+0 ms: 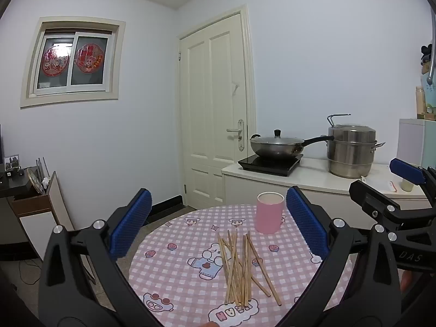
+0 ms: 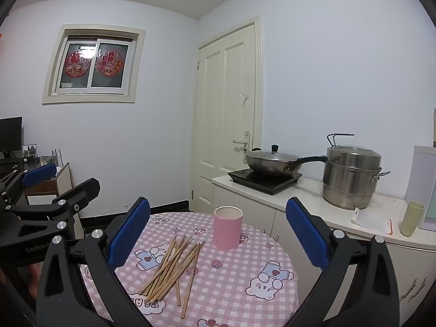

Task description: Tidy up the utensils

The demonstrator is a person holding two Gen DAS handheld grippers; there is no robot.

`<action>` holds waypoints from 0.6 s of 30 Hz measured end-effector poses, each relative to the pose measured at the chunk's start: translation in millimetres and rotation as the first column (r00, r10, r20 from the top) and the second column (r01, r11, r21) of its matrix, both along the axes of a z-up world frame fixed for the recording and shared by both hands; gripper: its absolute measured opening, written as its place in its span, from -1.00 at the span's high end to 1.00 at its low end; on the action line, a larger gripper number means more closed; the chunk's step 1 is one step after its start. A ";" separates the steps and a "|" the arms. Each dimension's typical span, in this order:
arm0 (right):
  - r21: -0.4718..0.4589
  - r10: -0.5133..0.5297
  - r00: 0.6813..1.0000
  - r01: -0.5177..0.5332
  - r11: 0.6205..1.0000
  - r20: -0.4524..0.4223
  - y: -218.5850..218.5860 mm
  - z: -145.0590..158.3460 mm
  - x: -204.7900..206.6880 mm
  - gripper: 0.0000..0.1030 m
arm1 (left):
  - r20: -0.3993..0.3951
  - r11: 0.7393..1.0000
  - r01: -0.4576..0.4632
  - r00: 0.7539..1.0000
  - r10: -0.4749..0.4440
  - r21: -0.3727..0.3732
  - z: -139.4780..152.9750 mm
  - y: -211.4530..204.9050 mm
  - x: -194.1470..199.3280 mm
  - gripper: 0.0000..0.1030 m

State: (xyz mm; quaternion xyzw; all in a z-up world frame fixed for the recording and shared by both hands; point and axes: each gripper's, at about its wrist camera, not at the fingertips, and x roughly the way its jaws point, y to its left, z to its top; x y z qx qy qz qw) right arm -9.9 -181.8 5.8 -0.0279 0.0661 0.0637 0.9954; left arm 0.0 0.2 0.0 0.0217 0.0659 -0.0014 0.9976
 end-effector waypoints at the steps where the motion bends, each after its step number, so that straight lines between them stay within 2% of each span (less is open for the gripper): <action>1: -0.002 -0.001 1.000 0.001 1.000 0.001 0.3 0.1 -0.2 -0.87 | -0.001 1.000 0.000 1.000 0.000 0.001 0.0 0.0 0.0 -0.88; 18: -0.002 -0.002 1.000 0.002 1.000 -0.005 3.0 -2.5 2.0 -0.87 | -0.005 1.000 0.001 1.000 -0.001 -0.001 0.1 0.0 0.3 -0.88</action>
